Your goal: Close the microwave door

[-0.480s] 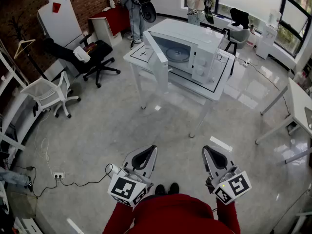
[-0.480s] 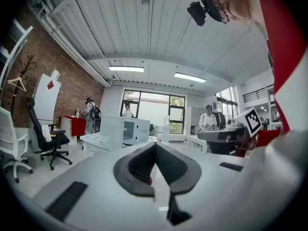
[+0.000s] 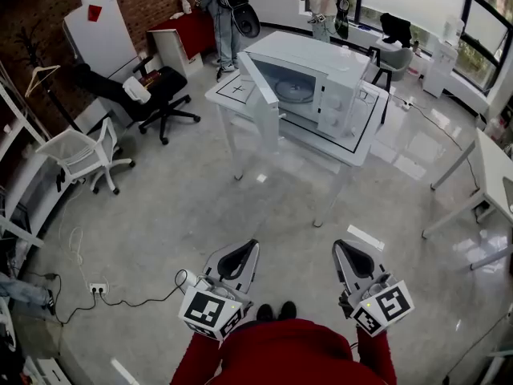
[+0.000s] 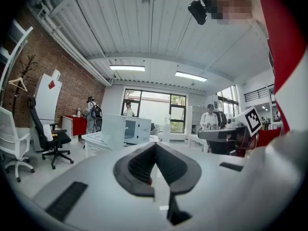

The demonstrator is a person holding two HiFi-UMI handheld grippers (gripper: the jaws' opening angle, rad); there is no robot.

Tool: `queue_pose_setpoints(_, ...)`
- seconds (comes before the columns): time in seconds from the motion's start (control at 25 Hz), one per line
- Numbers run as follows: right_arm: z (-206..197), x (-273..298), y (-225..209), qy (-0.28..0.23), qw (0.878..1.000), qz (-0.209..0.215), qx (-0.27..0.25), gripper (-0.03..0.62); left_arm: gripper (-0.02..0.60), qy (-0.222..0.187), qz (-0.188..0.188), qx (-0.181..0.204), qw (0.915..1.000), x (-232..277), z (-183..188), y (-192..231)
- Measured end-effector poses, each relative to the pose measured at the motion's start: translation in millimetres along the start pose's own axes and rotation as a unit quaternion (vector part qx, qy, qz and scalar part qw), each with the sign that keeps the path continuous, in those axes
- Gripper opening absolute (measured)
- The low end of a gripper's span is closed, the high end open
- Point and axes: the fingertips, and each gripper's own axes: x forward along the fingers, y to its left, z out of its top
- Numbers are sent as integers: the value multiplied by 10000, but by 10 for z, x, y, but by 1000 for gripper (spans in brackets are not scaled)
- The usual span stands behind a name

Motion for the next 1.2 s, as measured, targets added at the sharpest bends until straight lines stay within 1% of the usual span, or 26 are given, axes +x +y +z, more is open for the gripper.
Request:
queue_pose_setpoints(0.12,4,15,6,-27,10000,71,23,12,11,-2,-3,10,10000,19,2,-2)
queue_pose_setpoints(0.28,-6,22,67,-60,9996,265,51,14,11,28,11,-26,10000,13,-26,4)
queue_pose_setpoints(0.36,-29,26,76,-24,9996,282,77,14,11,39,7,-72,10000,10,-48,10)
queue_pose_setpoints(0.56,-69,12,36,40,9995,253,195,14,11,109,2,-186,9998,37,-112,7)
queue_pose_setpoints(0.88,-104,-59,-185,29,9994,79,339,14,11,228,19,-135,9996,179,-157,-63)
queue_pose_setpoints(1.08,-55,-105,-360,-78,9996,-1,285,14,11,234,152,-56,9996,313,-134,-52)
queue_pose_setpoints(1.2,7,-115,-471,-138,9998,-54,122,14,11,232,288,-31,9993,399,-107,-30)
